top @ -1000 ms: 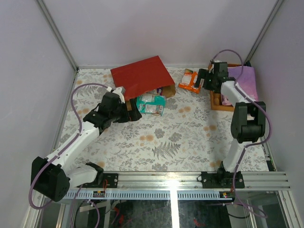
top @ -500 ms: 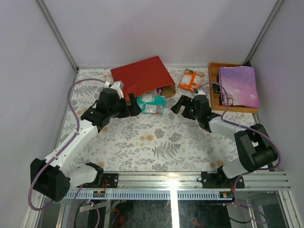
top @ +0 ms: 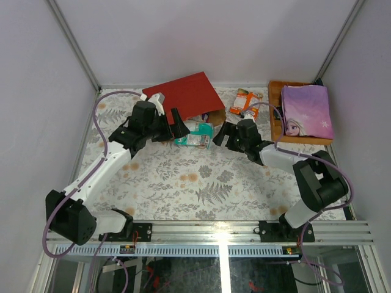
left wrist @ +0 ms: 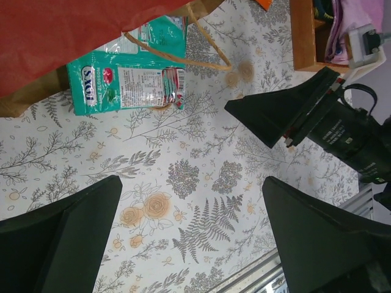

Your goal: Take the snacks out of the paper bag

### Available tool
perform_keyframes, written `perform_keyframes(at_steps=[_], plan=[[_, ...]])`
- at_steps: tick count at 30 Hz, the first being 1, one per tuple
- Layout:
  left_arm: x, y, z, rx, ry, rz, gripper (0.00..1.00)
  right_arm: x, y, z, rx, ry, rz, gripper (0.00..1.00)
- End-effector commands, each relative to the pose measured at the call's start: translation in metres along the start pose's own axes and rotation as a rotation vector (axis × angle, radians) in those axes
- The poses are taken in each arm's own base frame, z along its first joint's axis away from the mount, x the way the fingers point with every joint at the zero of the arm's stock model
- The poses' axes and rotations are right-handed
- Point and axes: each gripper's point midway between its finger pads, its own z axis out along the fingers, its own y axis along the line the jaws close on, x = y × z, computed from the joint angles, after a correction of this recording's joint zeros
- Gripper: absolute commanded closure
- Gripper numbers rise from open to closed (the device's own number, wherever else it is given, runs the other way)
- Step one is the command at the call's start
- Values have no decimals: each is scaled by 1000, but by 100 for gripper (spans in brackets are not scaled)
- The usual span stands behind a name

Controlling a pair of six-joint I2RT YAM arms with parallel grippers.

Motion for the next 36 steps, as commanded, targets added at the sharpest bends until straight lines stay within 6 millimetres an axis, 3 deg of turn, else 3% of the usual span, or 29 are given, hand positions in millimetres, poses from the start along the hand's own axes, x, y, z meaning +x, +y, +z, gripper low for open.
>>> perform_keyframes(at_steps=[1, 6, 10, 18, 20, 22, 25, 30, 34, 36], plan=[[-10, 0, 1, 2, -46, -22, 0, -5, 14, 15, -51, -15, -6, 6], [-12, -2, 10, 32, -73, -40, 0, 0, 19, 46, -97, -1, 8, 19], [-19, -9, 11, 55, -84, -23, 0, 13, 18, 71, -119, 38, 27, 38], [-29, -11, -3, 43, -129, 24, 0, 34, 16, 101, -91, 94, 3, 46], [-30, -13, -6, 52, -133, 29, 0, 40, 12, 102, -79, 106, -13, 57], [-29, -15, -8, 65, -131, 31, 0, 43, 7, 101, -64, 115, -23, 76], [-26, -17, -10, 77, -129, 39, 0, 49, 2, 94, -49, 125, -29, 98], [-23, -3, -12, 28, -155, 47, 0, 38, 6, 59, -48, 84, -33, 100], [-20, 2, -11, 13, -160, 43, 0, 18, 7, 6, -17, 27, -55, 100], [-19, 2, -11, 14, -157, 42, 0, 18, -4, -20, 14, 24, -53, 100]])
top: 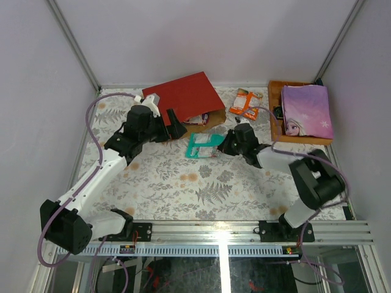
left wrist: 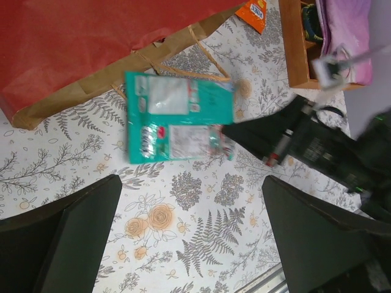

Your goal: Take the snacks out of the paper bag

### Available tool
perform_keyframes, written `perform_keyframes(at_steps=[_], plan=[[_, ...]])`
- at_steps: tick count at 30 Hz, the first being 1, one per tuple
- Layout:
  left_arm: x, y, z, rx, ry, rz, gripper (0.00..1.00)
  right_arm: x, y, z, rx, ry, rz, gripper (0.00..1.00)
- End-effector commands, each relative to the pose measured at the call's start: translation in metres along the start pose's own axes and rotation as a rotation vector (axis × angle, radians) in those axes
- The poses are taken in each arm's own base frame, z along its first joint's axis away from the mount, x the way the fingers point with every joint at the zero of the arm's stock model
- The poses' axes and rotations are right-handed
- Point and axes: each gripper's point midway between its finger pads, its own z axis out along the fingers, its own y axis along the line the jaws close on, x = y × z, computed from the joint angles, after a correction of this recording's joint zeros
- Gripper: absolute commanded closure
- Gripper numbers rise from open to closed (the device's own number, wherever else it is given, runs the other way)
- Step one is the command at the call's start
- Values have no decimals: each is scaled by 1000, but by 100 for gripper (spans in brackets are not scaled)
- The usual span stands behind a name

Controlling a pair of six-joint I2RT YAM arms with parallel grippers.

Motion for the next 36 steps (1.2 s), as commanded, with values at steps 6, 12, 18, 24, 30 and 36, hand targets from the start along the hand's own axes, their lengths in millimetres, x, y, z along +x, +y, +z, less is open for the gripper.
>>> perform_keyframes(at_steps=[6, 12, 18, 24, 30, 36], plan=[[-10, 4, 1, -9, -62, 19, 0, -5, -59, -111, 154, -96, 135, 100], [-14, 5, 0, -19, -74, 17, 0, -15, -92, -128, 231, -210, 299, 100], [-12, 2, 0, -4, -67, 11, 0, -6, -137, -113, 500, -259, 661, 100], [-8, 6, -9, -23, -60, 21, 0, -26, -152, -111, 534, -456, 908, 100], [-6, 10, -13, -40, -58, 30, 0, -52, -168, -131, 584, -660, 973, 100], [-7, 8, -11, -35, -50, 39, 0, -59, -175, -123, 614, -704, 1008, 100]])
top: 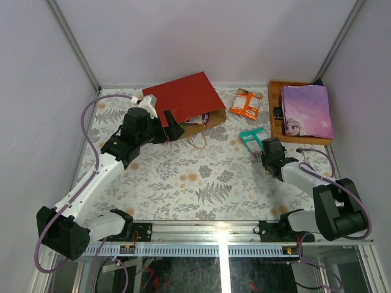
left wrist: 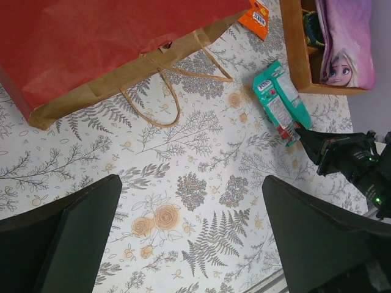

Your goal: Take the snacks out of the paper bag

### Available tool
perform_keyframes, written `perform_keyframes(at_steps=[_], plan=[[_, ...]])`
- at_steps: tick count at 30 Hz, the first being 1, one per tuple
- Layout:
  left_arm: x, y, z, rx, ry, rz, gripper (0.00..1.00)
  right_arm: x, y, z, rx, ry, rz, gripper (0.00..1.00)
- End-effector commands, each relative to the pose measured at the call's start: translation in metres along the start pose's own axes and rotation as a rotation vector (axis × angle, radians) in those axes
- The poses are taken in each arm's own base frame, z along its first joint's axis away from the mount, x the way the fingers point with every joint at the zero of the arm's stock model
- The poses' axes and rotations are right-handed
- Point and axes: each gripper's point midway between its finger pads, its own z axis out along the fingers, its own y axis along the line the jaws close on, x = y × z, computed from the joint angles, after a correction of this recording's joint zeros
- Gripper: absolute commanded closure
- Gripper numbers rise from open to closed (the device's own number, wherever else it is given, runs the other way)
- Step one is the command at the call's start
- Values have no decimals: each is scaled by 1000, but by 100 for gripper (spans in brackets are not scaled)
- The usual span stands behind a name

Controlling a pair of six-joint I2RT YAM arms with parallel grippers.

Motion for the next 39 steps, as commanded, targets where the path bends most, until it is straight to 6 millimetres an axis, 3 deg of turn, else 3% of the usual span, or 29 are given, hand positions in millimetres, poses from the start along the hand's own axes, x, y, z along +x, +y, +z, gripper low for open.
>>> perform_keyframes(at_steps=[1, 5, 9, 11, 13, 16, 18, 23, 30, 33, 39], plan=[[-3, 3, 0, -8, -5, 21, 0, -18, 27, 9, -33, -120, 120, 100], [-2, 0, -3, -3, 11, 29, 0, -8, 37, 21, -49, -157, 148, 100], [0, 7, -9, -31, 10, 39, 0, 8, 63, 30, -76, -161, 142, 100], [2, 10, -11, -45, 11, 44, 0, 14, 78, 27, -107, -161, 129, 95], [3, 12, -13, -54, 11, 46, 0, 16, 92, 19, -162, -168, 80, 77], [3, 13, -15, -57, 10, 53, 0, 17, 107, -5, -249, -201, -29, 25], [3, 12, -17, -52, 7, 62, 0, 18, 107, -25, -287, -209, -123, 2], [-3, 14, -18, -61, -7, 90, 0, 37, 89, -61, -360, -114, -402, 1], [-4, 18, -15, -61, 2, 103, 0, 97, 51, -73, -450, 119, -711, 0], [-1, 19, -15, -57, 8, 102, 0, 114, 61, -85, -529, 149, -803, 0], [12, 21, -8, -27, 57, 62, 0, 155, 107, -120, -797, 243, -954, 0]])
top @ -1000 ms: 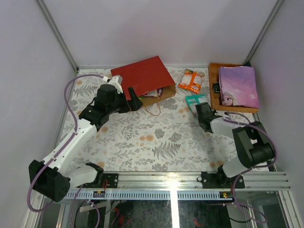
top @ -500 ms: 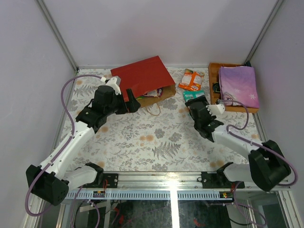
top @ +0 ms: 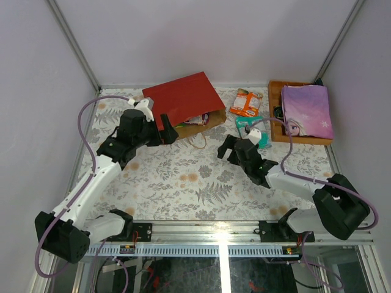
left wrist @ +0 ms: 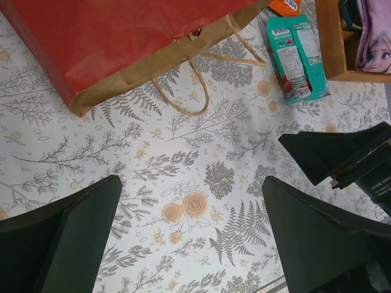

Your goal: Take the snacks out of the paper bag

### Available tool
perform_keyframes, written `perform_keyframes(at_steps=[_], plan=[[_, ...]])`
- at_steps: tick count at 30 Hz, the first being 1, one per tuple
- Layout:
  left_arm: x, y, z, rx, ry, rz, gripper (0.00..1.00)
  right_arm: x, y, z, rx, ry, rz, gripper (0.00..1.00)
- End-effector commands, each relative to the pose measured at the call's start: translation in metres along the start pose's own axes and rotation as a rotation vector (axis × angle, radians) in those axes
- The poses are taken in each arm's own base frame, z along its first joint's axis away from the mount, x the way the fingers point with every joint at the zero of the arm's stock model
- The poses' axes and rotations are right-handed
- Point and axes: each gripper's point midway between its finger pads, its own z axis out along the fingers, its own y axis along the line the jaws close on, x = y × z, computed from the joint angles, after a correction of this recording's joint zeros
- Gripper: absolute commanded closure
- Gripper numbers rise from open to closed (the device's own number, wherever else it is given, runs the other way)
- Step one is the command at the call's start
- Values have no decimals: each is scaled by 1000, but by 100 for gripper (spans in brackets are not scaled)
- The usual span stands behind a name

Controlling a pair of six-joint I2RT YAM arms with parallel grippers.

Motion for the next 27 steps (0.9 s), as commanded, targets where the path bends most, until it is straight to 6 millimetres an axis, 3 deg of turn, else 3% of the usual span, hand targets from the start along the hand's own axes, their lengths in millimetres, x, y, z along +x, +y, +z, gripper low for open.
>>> perform_keyframes(at_steps=[1, 5, 12, 18, 23, 27], plan=[[7, -1, 6, 36, 29, -10, 0, -28, 81, -2, -299, -37, -139, 0], [5, -9, 1, 70, 25, -11, 0, -15, 97, 2, -369, 27, -161, 0], [-1, -28, 0, 151, 51, 3, 0, 11, 105, -6, -495, 103, -163, 0], [-29, -32, 2, 113, 7, 94, 0, 15, 100, -13, -523, 109, -254, 1], [-34, -29, 20, 5, 59, 199, 0, 12, 97, -17, -527, 90, -309, 1], [-24, -40, 44, -44, 84, 457, 0, 10, 97, -21, -540, 77, -322, 1]])
